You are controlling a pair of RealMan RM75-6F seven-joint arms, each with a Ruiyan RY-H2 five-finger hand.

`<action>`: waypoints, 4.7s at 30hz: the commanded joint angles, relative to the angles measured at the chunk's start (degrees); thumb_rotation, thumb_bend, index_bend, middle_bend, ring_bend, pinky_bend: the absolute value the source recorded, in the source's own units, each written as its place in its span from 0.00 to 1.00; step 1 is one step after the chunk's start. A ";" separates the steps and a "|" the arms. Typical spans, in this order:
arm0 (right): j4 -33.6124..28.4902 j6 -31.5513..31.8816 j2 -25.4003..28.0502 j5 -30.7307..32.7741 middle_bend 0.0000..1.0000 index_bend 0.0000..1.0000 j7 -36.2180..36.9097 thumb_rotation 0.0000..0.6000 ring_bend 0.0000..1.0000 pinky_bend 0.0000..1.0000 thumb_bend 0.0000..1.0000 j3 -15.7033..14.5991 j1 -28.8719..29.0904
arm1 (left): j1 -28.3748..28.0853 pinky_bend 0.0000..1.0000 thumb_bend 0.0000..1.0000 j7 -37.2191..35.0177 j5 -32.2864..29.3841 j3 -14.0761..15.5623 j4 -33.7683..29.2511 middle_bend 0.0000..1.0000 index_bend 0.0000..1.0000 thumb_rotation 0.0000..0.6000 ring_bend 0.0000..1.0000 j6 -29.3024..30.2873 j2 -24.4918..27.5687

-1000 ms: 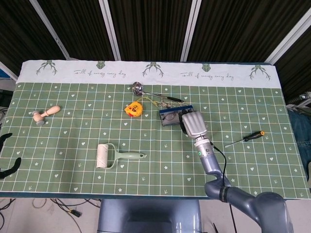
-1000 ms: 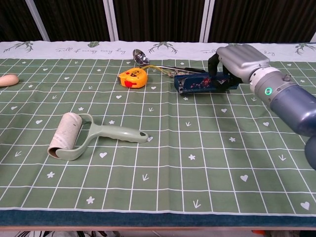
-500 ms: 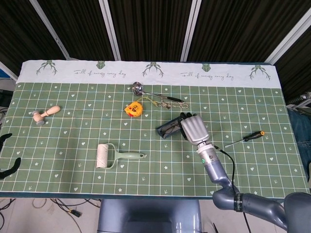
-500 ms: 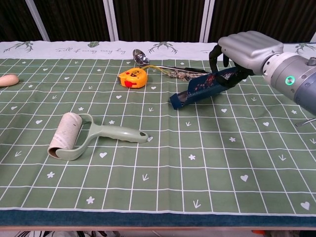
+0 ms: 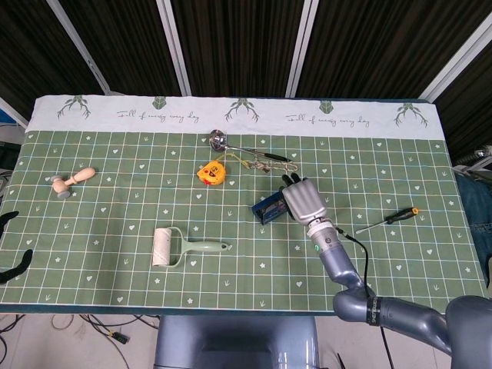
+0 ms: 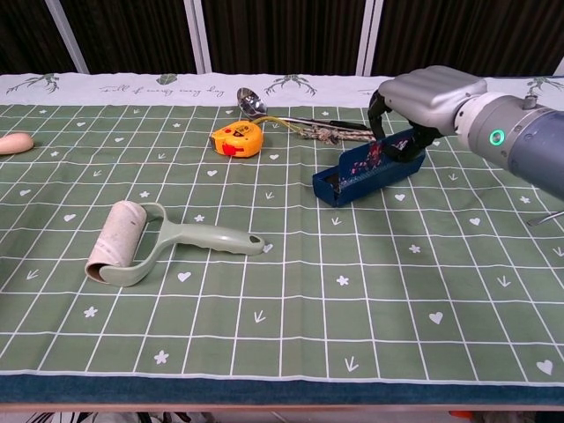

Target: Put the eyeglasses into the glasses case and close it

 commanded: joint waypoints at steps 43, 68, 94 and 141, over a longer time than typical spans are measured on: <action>10.42 -4.59 -6.20 13.39 0.14 0.74 -9.07 1.00 0.10 0.22 0.53 -2.59 11.08 | 0.11 0.00 0.31 0.19 -0.42 -0.22 -0.54 0.00 0.19 1.00 0.00 0.13 -0.07; 7.15 0.52 -4.71 13.98 0.14 0.09 -8.54 1.00 0.10 0.22 0.24 -2.17 9.77 | 0.06 0.00 0.31 1.30 -1.04 -0.24 -0.89 0.00 0.19 1.00 0.00 0.05 -0.17; 18.40 -8.21 -5.79 8.57 0.13 0.38 -2.48 1.00 0.10 0.22 0.38 -6.03 10.47 | 0.01 0.00 0.31 1.58 -1.23 -0.19 -0.76 0.00 0.19 1.00 0.00 -0.13 -0.33; 4.22 -1.52 1.47 9.27 0.15 0.19 0.69 1.00 0.12 0.22 0.29 -6.45 3.76 | 0.01 0.00 0.31 1.82 -1.47 -0.13 -1.01 0.00 0.19 1.00 0.00 -0.29 -0.21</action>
